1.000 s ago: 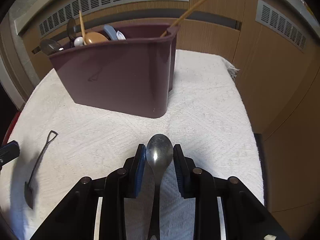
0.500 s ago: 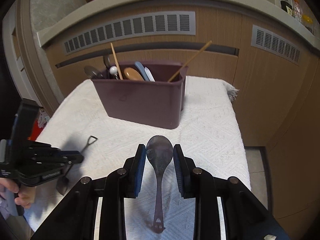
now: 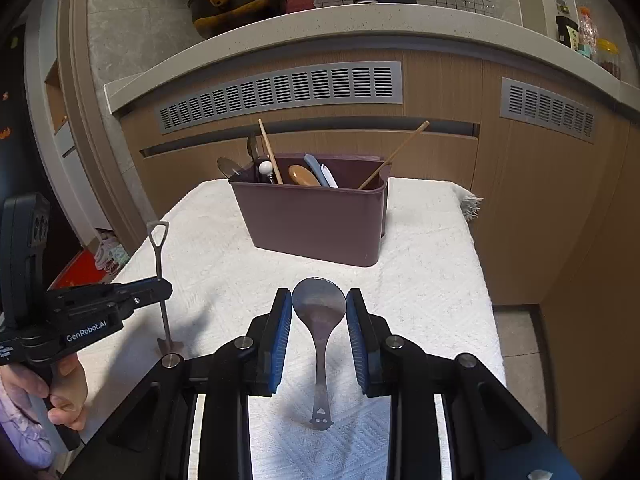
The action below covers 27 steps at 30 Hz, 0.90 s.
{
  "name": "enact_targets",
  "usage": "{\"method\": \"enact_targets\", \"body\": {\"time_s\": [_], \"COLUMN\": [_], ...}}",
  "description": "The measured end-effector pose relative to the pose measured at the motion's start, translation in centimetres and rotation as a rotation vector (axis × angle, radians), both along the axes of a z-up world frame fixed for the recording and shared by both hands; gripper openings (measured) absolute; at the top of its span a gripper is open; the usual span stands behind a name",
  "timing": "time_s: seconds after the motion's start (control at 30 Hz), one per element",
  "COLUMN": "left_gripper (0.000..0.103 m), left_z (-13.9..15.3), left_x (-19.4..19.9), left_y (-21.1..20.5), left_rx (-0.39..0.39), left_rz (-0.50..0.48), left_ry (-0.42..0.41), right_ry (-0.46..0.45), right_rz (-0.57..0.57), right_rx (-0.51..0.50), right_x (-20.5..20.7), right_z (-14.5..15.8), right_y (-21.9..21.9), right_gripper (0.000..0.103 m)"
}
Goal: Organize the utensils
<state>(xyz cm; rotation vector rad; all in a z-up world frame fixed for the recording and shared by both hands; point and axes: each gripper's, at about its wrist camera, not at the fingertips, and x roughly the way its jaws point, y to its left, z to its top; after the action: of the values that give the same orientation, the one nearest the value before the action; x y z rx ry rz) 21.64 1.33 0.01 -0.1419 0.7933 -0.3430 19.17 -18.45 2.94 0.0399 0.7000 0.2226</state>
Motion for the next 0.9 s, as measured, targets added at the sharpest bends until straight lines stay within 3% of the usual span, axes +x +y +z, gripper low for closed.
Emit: {"method": "enact_targets", "body": {"time_s": [0.37,0.47,0.63,0.67,0.77,0.9], "left_gripper": [0.004,0.004,0.008,0.011,0.043,0.045], "left_z": [1.4,0.9,-1.4,-2.0,-3.6,-5.2], "left_x": [1.0,1.7,2.0,1.8,1.6,3.1], "left_y": [-0.7,-0.9,-0.4,-0.3,-0.7,-2.1], "left_rx": [-0.018,0.004,0.041,0.053,0.068,0.143], "left_rz": [-0.021,-0.019,-0.017,-0.019,-0.013,-0.012], "left_ry": [-0.035,-0.002,0.128,0.143,0.178,0.209], "right_ry": [-0.014,-0.01,-0.005,-0.003,0.005,0.011], "right_rz": [0.014,0.017,0.02,0.022,0.026,0.033], "right_rx": [-0.007,-0.017,-0.015,-0.013,-0.003,-0.011], "right_x": [0.3,0.3,0.3,0.3,0.5,0.4], "right_z": [0.4,0.2,0.2,0.1,-0.1,-0.3], "right_y": [0.1,0.3,0.1,0.1,0.1,0.3], "right_gripper": [0.025,0.025,0.025,0.025,0.025,0.025]}}
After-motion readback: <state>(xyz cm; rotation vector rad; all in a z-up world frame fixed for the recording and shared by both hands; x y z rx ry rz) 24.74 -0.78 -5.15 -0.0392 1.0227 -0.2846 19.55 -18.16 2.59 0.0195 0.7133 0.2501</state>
